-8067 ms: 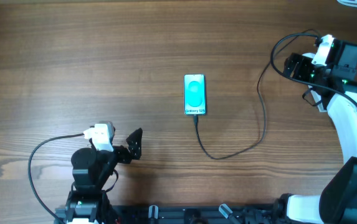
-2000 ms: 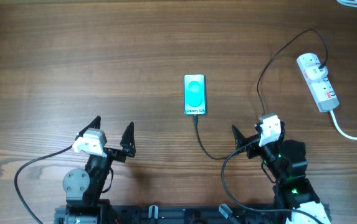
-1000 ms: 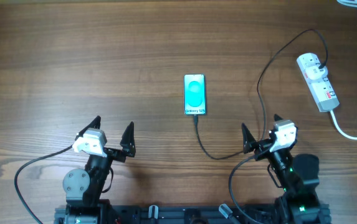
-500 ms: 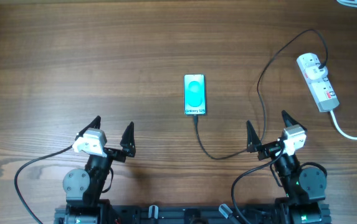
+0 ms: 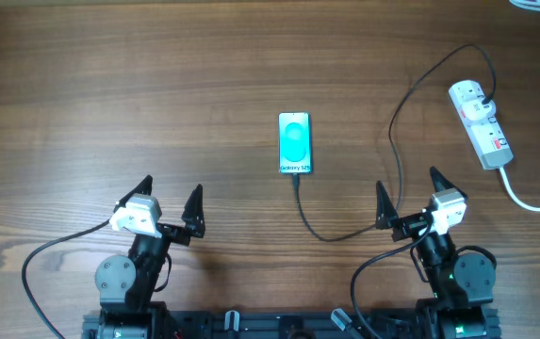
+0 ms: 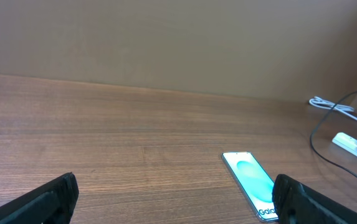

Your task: Plug charger to phone and switch on socket

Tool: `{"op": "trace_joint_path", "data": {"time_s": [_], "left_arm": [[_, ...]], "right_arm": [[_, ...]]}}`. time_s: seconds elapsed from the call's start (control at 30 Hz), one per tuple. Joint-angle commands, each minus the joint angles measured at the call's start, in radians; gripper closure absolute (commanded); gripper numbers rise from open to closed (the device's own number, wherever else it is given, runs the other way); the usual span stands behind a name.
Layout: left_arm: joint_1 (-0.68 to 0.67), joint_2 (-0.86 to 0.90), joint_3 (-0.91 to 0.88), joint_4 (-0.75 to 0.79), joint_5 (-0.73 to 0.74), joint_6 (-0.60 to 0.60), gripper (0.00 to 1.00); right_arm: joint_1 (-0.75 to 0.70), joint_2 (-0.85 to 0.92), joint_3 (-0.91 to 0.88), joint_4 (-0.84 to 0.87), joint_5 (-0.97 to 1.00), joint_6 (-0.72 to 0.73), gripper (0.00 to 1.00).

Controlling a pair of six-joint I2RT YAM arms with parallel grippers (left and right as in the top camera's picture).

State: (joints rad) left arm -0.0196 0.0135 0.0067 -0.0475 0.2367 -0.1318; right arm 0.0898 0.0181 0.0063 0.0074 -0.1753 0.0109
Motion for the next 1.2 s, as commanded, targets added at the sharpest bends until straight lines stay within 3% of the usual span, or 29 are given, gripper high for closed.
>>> {"op": "trace_joint_path", "data": {"time_s": [0.0, 1.17], "left_arm": [[-0.003, -0.011, -0.001, -0.009, 0.009, 0.02, 0.0], [-0.003, -0.007, -0.001, -0.009, 0.009, 0.02, 0.0]], "right_arm": [[-0.005, -0.014, -0.002, 0.003, 0.016, 0.016, 0.0], [-0.005, 0.013, -0.001, 0.003, 0.017, 0.016, 0.0]]}}
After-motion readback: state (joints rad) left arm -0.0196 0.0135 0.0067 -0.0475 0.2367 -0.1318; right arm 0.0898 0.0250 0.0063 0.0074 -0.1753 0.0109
